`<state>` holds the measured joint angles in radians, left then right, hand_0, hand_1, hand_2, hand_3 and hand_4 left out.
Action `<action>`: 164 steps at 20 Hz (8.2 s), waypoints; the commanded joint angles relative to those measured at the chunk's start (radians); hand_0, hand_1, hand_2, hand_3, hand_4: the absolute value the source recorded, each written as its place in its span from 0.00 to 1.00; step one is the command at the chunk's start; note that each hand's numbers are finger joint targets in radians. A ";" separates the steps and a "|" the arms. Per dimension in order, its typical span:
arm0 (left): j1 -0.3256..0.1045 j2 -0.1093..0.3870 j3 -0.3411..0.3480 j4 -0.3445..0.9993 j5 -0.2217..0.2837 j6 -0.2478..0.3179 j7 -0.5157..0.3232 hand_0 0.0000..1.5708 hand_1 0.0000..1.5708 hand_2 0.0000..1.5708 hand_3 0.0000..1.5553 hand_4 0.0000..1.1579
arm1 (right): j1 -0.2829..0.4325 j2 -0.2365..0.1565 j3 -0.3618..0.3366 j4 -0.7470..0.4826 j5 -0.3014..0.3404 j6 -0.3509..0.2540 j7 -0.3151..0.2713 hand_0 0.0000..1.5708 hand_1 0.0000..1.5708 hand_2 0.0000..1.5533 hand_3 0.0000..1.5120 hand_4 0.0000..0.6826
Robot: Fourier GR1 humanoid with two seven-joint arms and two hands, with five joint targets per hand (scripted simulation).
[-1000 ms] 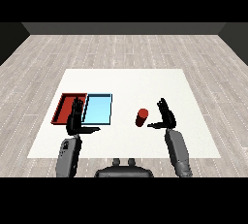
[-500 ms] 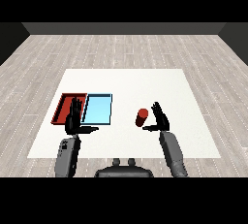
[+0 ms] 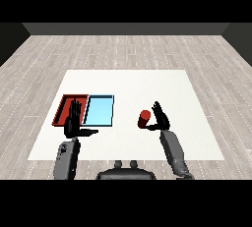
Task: Pick the red can and put it in the red box
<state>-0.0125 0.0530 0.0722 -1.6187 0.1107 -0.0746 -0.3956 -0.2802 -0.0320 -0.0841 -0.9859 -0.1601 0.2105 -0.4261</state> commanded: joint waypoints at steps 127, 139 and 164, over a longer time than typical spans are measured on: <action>-0.410 -0.053 -0.547 0.479 0.242 0.609 0.142 1.00 1.00 0.98 0.92 0.80 | -0.271 0.032 0.731 -0.206 -0.264 -0.806 0.030 0.94 0.94 0.93 0.91 0.92; -0.402 -0.052 -0.575 0.486 0.238 0.743 0.016 1.00 1.00 0.97 0.91 0.78 | -0.260 0.031 0.766 -0.283 -0.284 -0.863 0.050 0.92 0.92 0.93 0.91 0.91; -0.310 -0.037 -0.497 0.494 0.134 0.662 0.028 1.00 1.00 1.00 0.96 0.98 | -0.122 -0.045 0.533 -0.499 -0.107 -0.712 0.141 0.00 0.00 0.00 0.00 0.00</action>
<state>-0.3330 0.0191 -0.4718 -1.1598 0.2536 0.6104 -0.3465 -0.4342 -0.0462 0.5083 -1.4208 -0.2710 -0.5352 -0.2881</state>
